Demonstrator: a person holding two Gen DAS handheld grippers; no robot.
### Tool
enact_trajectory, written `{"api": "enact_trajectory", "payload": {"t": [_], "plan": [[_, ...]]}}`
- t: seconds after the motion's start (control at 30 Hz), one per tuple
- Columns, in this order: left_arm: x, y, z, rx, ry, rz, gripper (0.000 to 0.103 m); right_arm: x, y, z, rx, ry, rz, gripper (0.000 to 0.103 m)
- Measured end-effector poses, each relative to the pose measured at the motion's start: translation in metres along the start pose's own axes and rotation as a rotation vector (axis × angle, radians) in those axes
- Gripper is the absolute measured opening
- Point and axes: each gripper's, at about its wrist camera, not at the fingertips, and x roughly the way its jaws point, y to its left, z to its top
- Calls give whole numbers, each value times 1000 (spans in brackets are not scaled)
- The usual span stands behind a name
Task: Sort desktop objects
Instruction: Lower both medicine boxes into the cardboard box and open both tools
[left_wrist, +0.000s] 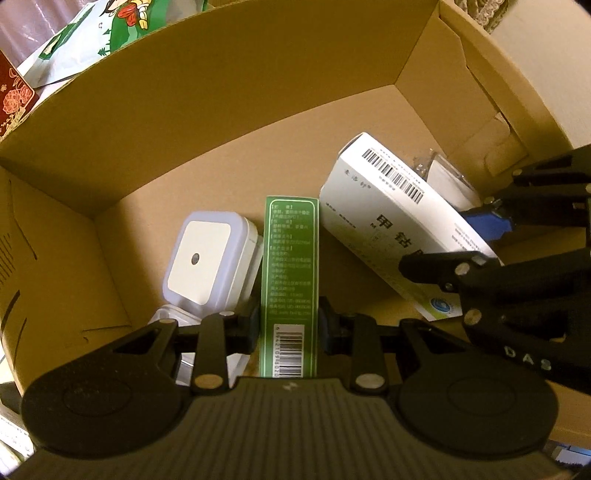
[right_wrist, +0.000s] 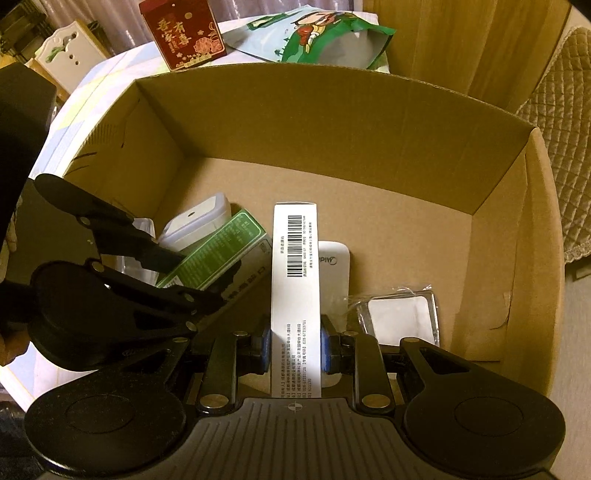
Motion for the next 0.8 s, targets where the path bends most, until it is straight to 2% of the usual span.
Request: {"api": "enact_trajectory", "payload": {"t": [0.2,0.4,0.53,0.57,0.6,0.63,0.67,0.73,0.8], "plan": [[-5,-4,0,13,-8,7,28,3,7,0,-17,-9,7,24],[-10,3,-2,-9,-17,35,34,9,17,2,-16,1,46,24],[-13,6,-3,-19,-24,52,39,11,18,4,-31,21,26,25],[-14,5,-4,-22,-24,53,39,10,17,5,-31,22,23,38],[-13,5,-4,-25,-25,54,42,8,16,4,-29,13,9,71],[-12,6,-4,-26,-26,57,43,5,16,4,-30,2,-6,77],[-11,7,-5,-27,-27,61,42,2,16,4,-43,-13,-21,77],[-12,9,-6,-36,-29,71,52,-4,14,4,-43,-13,-11,77],[-13,10,-7,-47,-30,69,55,-8,11,4,-33,-3,-12,78]]}}
